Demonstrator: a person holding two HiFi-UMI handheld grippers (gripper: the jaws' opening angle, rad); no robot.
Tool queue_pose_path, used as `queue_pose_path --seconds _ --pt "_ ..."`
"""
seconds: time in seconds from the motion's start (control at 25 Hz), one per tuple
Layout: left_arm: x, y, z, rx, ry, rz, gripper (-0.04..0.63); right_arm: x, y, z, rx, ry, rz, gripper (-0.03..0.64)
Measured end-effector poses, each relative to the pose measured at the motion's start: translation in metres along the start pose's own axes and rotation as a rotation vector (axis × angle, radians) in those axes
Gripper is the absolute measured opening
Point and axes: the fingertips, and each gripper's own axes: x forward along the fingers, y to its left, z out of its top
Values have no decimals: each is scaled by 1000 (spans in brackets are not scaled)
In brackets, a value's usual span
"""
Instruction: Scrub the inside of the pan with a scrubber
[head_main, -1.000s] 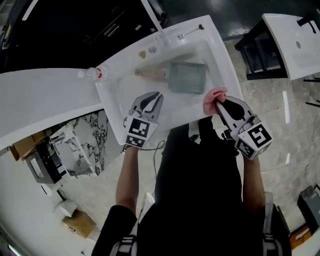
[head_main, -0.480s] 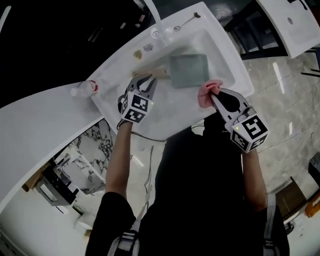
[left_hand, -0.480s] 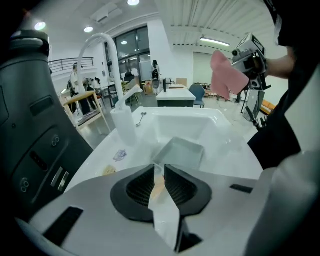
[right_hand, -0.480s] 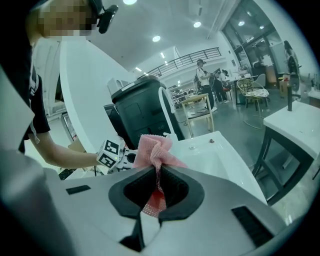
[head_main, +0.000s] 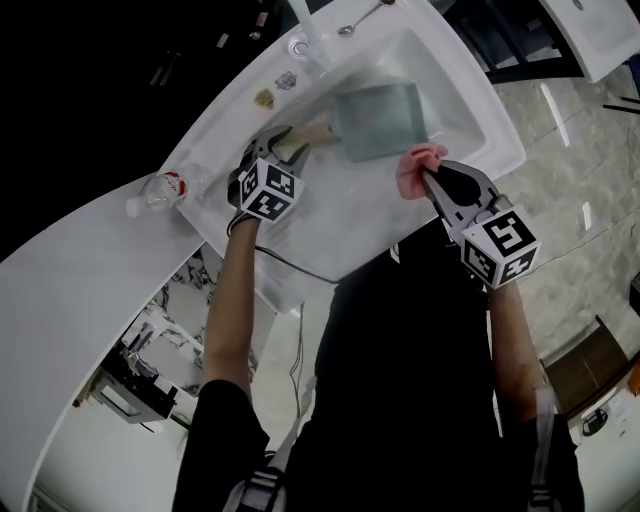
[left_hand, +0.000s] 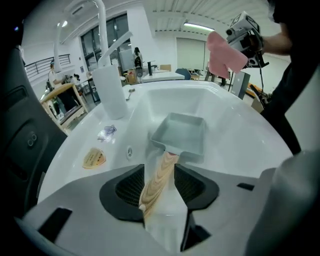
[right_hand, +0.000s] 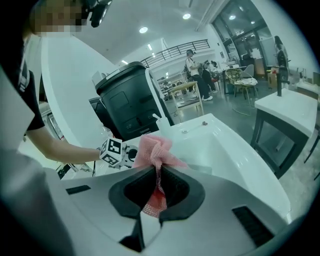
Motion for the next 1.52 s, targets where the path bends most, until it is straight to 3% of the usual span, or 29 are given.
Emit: queue_pose_path --seconds 0.2,0.64,0.8,1.04,1.52 --pt "18 0 -7 82 21 -21 183 22 -11 -13 27 33 -17 38" --pt "29 3 -19 93 13 -15 170 68 -33 -29 81 94 -46 38" --pt "29 3 -20 120 4 2 167 91 -45 -46 102 171 -64 38" --pt "28 3 -22 110 10 5 167 147 -52 -75 120 337 -19 37" --pt "28 3 -24 126 13 19 169 231 -72 -102 103 473 -58 31"
